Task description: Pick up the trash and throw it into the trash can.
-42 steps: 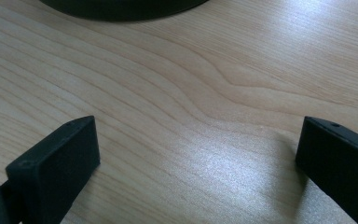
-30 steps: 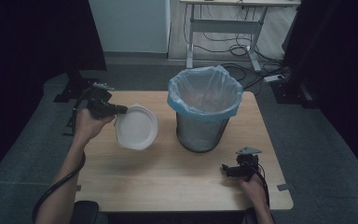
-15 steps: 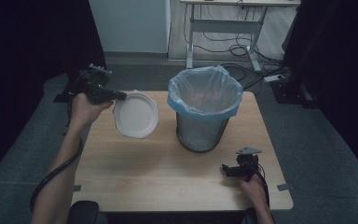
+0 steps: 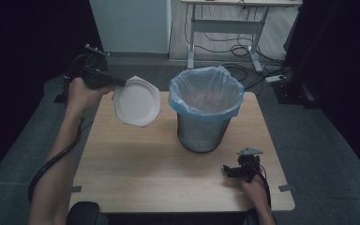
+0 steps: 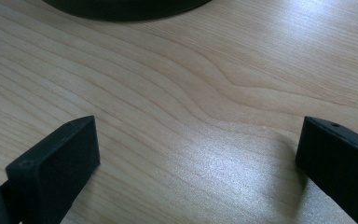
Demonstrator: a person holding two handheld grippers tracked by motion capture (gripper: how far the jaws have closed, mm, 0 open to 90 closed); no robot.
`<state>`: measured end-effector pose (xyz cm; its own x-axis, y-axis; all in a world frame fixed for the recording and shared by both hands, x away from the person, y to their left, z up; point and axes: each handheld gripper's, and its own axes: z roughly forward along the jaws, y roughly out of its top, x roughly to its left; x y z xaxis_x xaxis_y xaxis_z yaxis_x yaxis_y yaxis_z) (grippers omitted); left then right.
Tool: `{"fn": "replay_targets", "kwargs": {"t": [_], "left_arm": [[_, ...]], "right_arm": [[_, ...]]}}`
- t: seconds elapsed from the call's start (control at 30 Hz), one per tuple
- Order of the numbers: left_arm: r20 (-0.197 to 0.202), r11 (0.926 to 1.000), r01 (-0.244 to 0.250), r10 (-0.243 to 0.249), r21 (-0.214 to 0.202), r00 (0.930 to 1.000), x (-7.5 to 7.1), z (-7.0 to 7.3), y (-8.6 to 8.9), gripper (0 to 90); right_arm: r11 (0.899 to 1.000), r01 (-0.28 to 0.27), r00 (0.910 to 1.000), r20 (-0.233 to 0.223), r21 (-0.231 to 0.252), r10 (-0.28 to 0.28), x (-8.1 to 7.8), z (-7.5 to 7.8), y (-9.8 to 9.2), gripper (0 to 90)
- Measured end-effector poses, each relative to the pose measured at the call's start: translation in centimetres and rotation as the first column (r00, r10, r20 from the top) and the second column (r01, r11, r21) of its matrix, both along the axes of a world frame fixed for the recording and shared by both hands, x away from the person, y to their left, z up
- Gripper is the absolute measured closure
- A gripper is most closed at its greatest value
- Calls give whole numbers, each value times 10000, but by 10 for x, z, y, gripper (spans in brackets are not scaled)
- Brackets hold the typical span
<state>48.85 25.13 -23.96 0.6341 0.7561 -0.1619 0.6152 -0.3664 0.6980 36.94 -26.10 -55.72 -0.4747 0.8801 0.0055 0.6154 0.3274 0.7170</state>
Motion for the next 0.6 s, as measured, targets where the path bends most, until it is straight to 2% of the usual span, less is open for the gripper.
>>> {"fn": "replay_targets", "kwargs": {"t": [0.33,0.6], "left_arm": [[158,9999,8,-6,-128,9999,3,33,-10,864],[456,9998,26,-17,-202,9990,6,57,-29,864]], "right_arm": [[10000,-4,10000,0,1,4,0,0,0,0],[10000,11,10000,8,8,-11,0,0,0,0]]}}
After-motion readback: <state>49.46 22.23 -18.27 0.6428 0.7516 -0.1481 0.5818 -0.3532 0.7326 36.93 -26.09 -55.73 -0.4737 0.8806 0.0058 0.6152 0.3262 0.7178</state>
